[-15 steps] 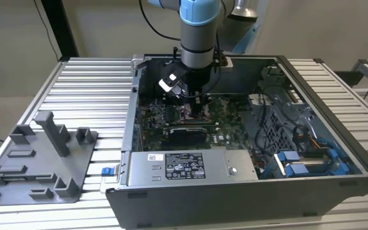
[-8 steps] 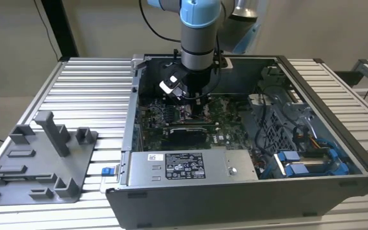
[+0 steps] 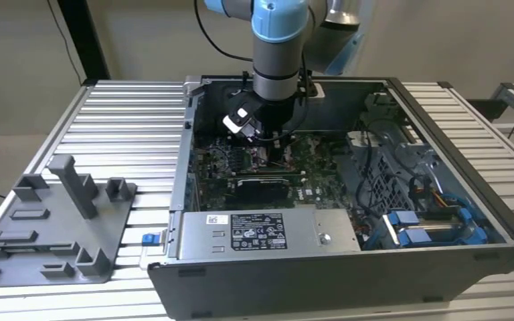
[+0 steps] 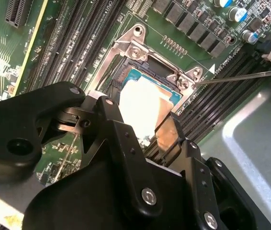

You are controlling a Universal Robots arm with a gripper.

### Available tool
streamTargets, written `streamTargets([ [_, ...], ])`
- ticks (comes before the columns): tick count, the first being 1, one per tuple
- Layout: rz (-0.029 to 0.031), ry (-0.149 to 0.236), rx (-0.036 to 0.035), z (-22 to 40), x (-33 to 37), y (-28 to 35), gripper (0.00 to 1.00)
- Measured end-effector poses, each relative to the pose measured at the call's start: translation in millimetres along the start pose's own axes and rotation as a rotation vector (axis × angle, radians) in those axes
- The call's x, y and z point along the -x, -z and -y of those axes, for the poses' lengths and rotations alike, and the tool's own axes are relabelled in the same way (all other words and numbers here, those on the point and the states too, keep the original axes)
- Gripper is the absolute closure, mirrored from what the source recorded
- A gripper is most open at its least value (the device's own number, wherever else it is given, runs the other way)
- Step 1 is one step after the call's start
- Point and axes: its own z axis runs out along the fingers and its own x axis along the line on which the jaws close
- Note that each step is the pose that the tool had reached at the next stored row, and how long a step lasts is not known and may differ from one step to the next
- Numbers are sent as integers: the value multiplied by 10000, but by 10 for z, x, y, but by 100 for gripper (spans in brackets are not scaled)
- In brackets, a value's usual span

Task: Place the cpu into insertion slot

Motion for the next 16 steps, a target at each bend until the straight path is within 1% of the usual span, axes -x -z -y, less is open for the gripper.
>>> streamTargets([
  [3, -2, -2, -20, 0, 9, 0, 100],
  [9, 0, -21, -21, -8, 21, -13, 100],
  [12, -14, -68, -15, -15, 22, -19, 100],
  [14, -11, -145, -7, -15, 22, -21, 100],
  [16, 1, -390, 17, -15, 22, -26, 100],
])
